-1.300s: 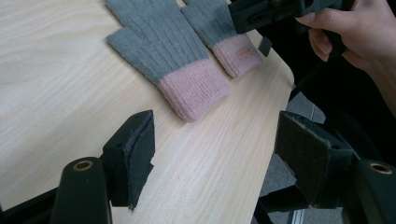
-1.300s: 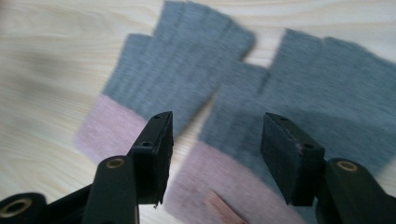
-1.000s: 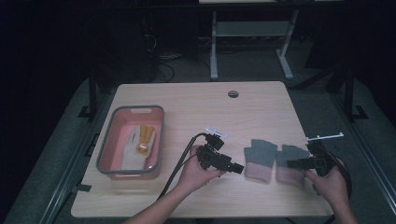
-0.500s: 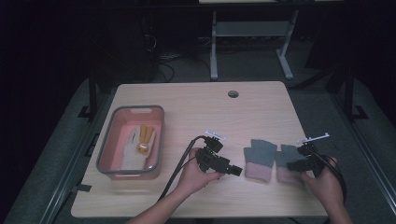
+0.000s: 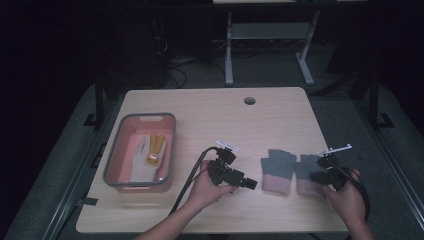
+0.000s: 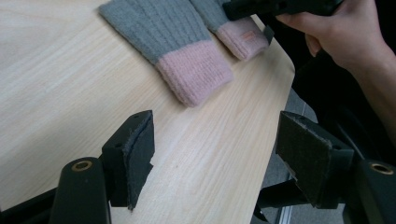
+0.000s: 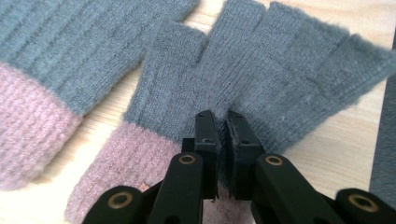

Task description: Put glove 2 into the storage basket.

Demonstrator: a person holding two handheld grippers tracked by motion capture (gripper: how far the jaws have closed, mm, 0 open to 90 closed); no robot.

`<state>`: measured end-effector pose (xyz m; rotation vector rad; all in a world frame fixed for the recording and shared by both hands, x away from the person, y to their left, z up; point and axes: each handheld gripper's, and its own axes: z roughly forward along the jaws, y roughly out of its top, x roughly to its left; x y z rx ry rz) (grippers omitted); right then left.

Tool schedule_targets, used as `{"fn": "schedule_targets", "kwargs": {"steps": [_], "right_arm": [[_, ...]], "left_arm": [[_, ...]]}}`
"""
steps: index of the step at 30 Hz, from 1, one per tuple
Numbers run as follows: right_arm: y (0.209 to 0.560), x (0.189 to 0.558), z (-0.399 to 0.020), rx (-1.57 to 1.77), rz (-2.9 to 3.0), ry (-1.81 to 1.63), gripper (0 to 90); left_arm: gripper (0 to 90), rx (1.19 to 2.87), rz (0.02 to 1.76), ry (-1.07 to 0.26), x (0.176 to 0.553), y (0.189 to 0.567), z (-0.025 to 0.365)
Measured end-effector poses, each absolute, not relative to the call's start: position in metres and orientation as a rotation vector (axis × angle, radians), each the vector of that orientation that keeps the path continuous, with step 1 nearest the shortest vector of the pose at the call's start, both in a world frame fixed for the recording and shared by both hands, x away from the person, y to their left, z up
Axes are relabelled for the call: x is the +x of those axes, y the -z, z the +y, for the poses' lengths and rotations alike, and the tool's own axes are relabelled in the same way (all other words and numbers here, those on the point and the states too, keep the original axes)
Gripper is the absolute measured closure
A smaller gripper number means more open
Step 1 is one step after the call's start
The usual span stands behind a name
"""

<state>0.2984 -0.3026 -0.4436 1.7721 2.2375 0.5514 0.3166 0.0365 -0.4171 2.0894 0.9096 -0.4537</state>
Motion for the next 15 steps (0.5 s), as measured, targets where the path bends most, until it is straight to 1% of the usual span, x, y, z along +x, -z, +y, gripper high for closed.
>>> {"fn": "schedule_targets", "kwargs": {"steps": [8, 15], "right_arm": [[0.433, 0.296, -0.307, 1.798, 2.225, -0.63, 85.6], [0.414, 0.294, -0.303, 1.774, 2.209, -0.681, 85.5]], "left_arm": [[28.8, 2.073, 0.923, 0.46, 0.319, 0.417, 0.042], [28.8, 2.07, 0.917, 0.457, 0.319, 0.416, 0.042]]}}
